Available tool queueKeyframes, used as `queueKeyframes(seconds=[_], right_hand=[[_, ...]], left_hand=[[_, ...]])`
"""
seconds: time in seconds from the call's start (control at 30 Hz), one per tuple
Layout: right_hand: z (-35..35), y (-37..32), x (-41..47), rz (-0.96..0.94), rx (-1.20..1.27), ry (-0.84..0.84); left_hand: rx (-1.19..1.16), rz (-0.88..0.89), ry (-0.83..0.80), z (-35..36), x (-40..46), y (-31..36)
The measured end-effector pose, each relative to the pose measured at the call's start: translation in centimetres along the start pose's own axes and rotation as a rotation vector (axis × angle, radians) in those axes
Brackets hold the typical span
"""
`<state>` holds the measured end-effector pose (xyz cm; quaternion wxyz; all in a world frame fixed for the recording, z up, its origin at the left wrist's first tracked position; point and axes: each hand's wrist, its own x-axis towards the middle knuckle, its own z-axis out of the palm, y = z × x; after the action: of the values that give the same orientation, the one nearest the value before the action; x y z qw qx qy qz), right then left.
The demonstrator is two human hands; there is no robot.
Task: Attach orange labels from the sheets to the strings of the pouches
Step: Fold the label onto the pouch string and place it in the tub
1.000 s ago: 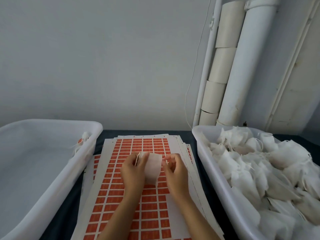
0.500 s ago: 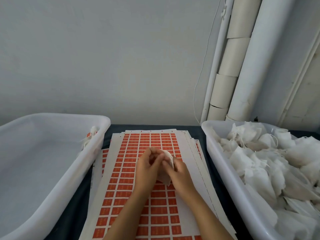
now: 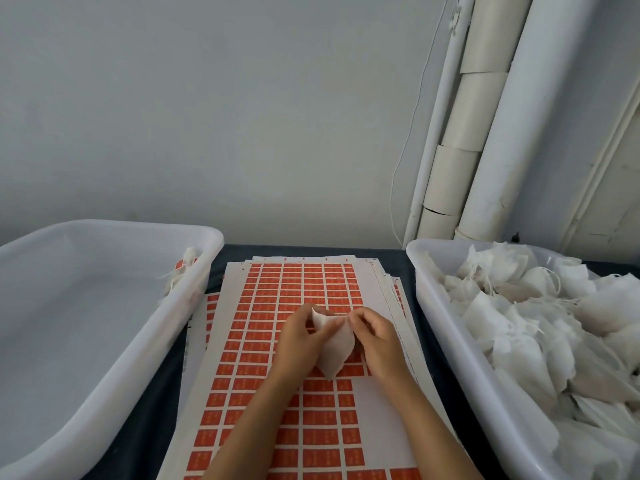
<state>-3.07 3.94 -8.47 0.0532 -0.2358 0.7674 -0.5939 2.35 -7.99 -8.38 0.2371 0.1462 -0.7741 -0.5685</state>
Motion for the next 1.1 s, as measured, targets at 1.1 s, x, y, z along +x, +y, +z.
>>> queueKeyframes(seconds=[1.1], right_hand=[[-0.5, -0.3, -0.8, -0.138, -0.420, 0.257]], left_hand=[[0.060, 0.031, 0.099, -0.9, -0.1, -0.1]])
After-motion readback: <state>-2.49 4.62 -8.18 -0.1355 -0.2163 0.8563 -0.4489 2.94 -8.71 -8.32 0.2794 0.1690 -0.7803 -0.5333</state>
